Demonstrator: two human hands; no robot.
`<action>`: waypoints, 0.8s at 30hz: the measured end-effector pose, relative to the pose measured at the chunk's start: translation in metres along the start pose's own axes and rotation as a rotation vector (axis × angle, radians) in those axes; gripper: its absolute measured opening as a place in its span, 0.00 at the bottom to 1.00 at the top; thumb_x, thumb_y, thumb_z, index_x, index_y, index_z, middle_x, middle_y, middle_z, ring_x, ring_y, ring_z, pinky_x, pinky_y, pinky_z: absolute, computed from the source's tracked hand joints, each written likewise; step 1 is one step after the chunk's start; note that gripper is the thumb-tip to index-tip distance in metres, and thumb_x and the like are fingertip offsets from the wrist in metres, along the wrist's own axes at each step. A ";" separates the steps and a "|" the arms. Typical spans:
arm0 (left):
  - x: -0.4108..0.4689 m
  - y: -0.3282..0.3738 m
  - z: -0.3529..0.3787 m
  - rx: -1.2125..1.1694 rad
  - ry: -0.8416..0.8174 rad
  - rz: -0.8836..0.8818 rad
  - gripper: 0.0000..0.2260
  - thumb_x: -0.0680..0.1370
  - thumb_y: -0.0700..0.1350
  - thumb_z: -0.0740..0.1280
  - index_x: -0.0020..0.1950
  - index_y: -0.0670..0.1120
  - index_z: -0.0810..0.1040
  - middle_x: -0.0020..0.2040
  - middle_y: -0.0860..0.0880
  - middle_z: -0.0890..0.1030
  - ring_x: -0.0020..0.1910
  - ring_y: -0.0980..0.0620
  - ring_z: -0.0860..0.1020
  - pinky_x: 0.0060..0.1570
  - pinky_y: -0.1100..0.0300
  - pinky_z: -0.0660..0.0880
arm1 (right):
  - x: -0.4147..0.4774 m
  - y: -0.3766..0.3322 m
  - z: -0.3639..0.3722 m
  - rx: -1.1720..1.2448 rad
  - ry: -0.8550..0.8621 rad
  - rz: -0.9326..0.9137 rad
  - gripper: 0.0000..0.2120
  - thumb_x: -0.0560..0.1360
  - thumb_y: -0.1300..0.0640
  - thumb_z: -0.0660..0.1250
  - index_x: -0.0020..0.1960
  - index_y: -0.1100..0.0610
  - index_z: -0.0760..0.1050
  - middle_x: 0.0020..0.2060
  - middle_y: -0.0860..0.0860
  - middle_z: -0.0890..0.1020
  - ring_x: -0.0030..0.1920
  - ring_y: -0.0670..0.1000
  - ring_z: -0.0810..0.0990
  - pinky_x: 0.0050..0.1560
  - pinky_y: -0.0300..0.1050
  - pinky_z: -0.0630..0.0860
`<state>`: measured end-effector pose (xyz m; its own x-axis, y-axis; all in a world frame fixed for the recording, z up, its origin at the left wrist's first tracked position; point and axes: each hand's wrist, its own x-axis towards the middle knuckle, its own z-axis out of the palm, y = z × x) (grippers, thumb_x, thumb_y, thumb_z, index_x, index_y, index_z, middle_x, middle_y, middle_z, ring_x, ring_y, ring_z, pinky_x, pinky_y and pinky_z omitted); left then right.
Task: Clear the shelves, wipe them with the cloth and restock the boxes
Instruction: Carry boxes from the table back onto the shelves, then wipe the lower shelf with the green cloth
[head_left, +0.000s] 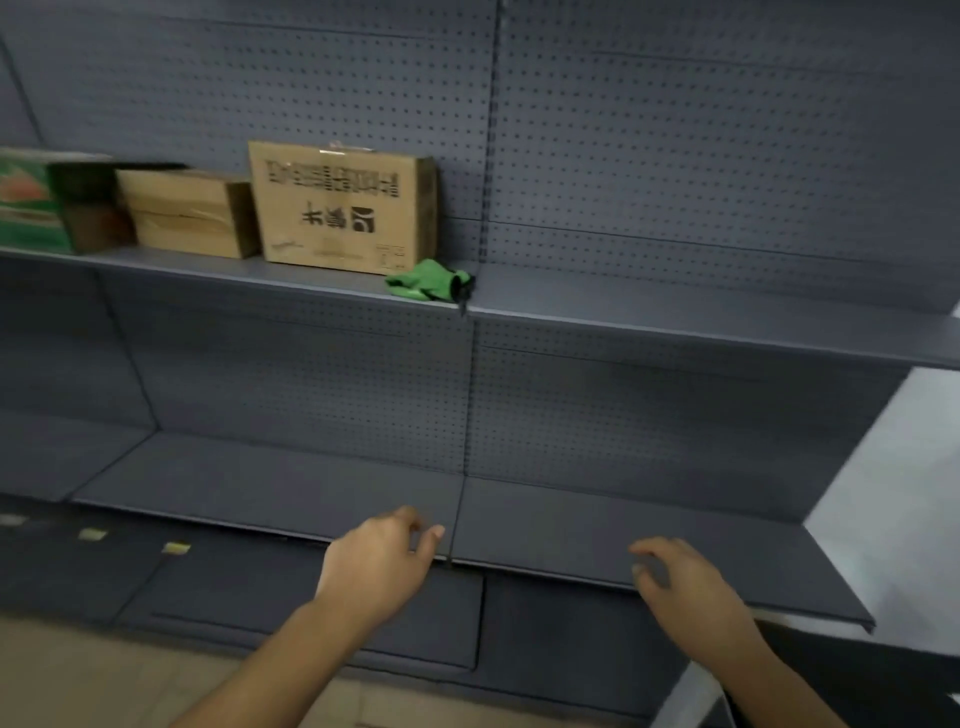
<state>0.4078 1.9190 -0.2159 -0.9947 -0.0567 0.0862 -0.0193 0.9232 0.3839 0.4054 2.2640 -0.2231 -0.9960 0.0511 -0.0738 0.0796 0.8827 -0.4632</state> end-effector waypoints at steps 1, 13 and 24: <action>0.003 -0.019 -0.006 0.003 0.007 -0.021 0.17 0.82 0.65 0.56 0.57 0.55 0.77 0.53 0.54 0.84 0.52 0.51 0.82 0.47 0.55 0.78 | 0.007 -0.018 0.008 -0.003 -0.013 -0.015 0.14 0.83 0.48 0.62 0.68 0.45 0.74 0.67 0.43 0.73 0.62 0.46 0.76 0.63 0.44 0.72; 0.037 -0.185 -0.049 0.047 -0.020 -0.191 0.18 0.82 0.65 0.56 0.56 0.53 0.76 0.53 0.52 0.83 0.54 0.48 0.81 0.44 0.56 0.73 | 0.064 -0.181 0.094 -0.069 -0.105 -0.110 0.13 0.83 0.47 0.60 0.67 0.42 0.72 0.68 0.42 0.72 0.64 0.47 0.75 0.61 0.46 0.72; 0.088 -0.243 -0.049 0.022 -0.061 -0.258 0.17 0.81 0.65 0.56 0.57 0.55 0.74 0.56 0.52 0.82 0.56 0.50 0.81 0.50 0.56 0.75 | 0.147 -0.309 0.061 0.002 0.080 -0.360 0.13 0.83 0.48 0.61 0.66 0.43 0.75 0.63 0.39 0.75 0.57 0.41 0.72 0.56 0.44 0.73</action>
<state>0.3295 1.6708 -0.2570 -0.9608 -0.2690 -0.0677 -0.2747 0.8891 0.3660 0.2370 1.9703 -0.1450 -0.9602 -0.2263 0.1638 -0.2767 0.8499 -0.4484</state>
